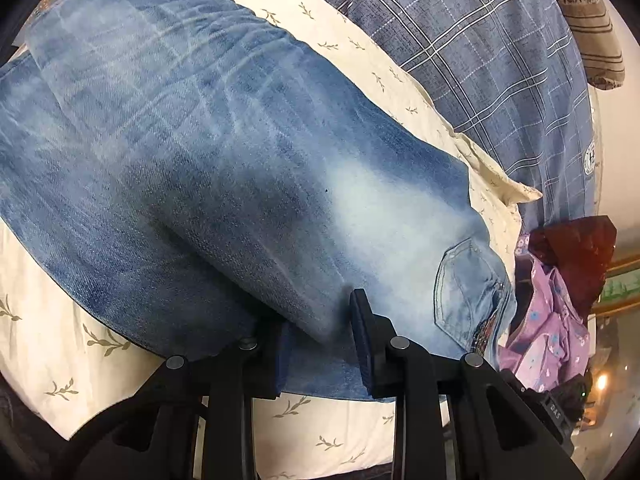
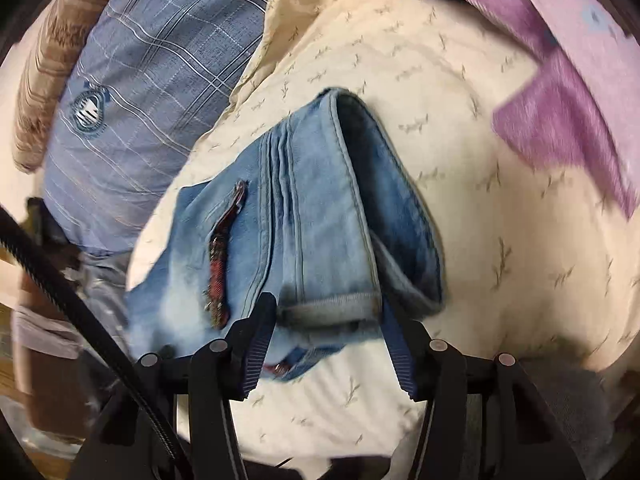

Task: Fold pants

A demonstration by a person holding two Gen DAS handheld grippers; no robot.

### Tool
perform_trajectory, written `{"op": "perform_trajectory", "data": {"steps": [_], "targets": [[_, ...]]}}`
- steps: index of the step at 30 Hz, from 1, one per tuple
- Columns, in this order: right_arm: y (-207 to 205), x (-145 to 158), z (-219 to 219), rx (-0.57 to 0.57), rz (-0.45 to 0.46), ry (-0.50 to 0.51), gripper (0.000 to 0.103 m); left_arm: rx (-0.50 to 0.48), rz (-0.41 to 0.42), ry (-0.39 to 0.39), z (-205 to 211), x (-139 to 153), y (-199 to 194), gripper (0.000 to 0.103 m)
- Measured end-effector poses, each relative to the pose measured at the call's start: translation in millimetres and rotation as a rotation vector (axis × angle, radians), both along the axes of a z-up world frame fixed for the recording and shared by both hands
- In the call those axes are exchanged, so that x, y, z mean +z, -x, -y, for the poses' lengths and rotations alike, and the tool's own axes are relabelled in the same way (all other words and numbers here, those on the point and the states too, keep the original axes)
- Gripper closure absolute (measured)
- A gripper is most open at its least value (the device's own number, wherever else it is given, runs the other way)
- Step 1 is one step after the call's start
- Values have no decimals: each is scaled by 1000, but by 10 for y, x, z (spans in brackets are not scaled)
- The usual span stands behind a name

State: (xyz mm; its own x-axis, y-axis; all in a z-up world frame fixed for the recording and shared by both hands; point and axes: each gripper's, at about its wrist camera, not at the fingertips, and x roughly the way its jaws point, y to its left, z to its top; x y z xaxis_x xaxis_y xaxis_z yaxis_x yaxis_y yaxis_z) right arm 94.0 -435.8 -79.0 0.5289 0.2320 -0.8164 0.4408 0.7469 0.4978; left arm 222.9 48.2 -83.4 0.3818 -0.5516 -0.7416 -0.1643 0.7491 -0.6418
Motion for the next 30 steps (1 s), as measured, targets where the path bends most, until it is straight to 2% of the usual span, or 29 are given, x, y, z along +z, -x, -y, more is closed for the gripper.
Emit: {"op": "perform_trajectory", "data": {"steps": [2, 3, 4, 8, 10, 13, 15, 16, 18, 20, 21, 23, 24, 25, 26, 27, 28, 30], "targets": [[-31, -19, -27, 25, -9, 2, 58, 3, 2, -2, 14, -16, -6, 79], [-48, 5, -51, 27, -6, 33, 66, 2, 3, -6, 11, -16, -7, 79], [-66, 35, -71, 31, 6, 66, 69, 4, 4, -13, 13, -10, -7, 80], [-92, 217, -123, 47, 60, 136, 74, -2, 38, -23, -4, 128, 38, 94], [-24, 370, -122, 53, 107, 133, 75, -1, 72, -11, -9, 311, 132, 95], [58, 600, -167, 66, 131, 209, 75, -16, 118, -5, 21, 510, 309, 95], [53, 593, -153, 62, 90, 254, 74, -44, 119, -42, 121, 449, 398, 95], [12, 531, -151, 63, 56, 274, 74, -72, 114, -96, 221, 345, 393, 95], [-155, 284, -173, 85, -66, 339, 74, -90, 78, -148, 321, 124, 367, 94], [-275, 47, -218, 112, -164, 389, 71, -95, 57, -142, 348, -16, 355, 92], [-295, 29, -264, 122, -192, 416, 65, -91, 66, -123, 319, 15, 379, 90], [-237, 210, -378, 127, -120, 479, 55, -111, 81, -121, 268, 157, 431, 74], [-170, 349, -454, 116, -68, 516, 46, -115, 113, -116, 205, 273, 474, 72], [-105, 473, -528, 106, -24, 541, 41, -111, 149, -112, 132, 374, 511, 68], [-7, 654, -663, 111, 62, 550, 32, -103, 201, -119, 30, 501, 578, 61], [35, 727, -749, 127, 104, 545, 27, -89, 222, -132, -60, 580, 597, 58], [59, 824, -897, 173, 159, 531, 27, -67, 231, -144, -155, 635, 603, 53], [17, 917, -1216, 278, 237, 492, 27, 2, 210, -157, -405, 680, 555, 53]]}}
